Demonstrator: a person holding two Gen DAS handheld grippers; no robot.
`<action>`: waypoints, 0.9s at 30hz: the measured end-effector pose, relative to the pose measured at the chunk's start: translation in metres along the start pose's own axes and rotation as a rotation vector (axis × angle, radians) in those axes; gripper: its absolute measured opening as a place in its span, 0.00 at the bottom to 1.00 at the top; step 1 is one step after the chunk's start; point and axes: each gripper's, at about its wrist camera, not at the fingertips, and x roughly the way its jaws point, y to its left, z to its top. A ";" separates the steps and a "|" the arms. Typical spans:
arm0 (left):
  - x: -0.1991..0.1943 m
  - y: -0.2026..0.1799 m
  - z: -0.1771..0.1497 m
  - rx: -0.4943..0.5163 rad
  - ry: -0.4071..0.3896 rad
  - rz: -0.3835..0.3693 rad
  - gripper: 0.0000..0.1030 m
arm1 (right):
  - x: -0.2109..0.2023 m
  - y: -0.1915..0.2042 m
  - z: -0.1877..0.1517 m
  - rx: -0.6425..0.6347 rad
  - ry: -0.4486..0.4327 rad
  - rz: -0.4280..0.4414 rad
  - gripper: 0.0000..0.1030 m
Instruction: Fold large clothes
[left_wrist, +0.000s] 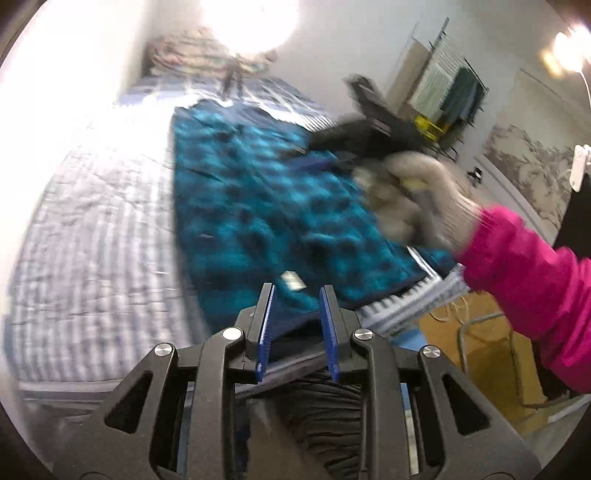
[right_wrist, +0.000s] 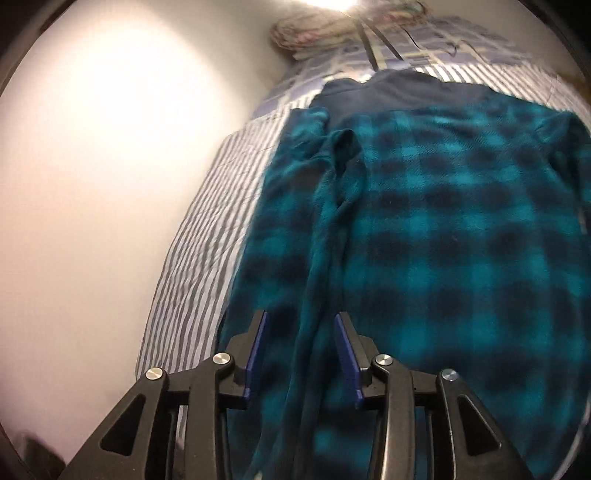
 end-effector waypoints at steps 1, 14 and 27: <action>-0.004 0.008 0.002 -0.008 -0.011 0.021 0.23 | -0.008 0.003 -0.010 -0.009 0.008 -0.002 0.39; 0.037 0.045 0.021 -0.064 0.031 0.002 0.22 | -0.008 0.020 -0.115 -0.067 0.108 -0.226 0.32; 0.107 0.029 -0.001 -0.057 0.168 -0.026 0.22 | -0.030 -0.003 -0.135 0.068 0.000 -0.272 0.33</action>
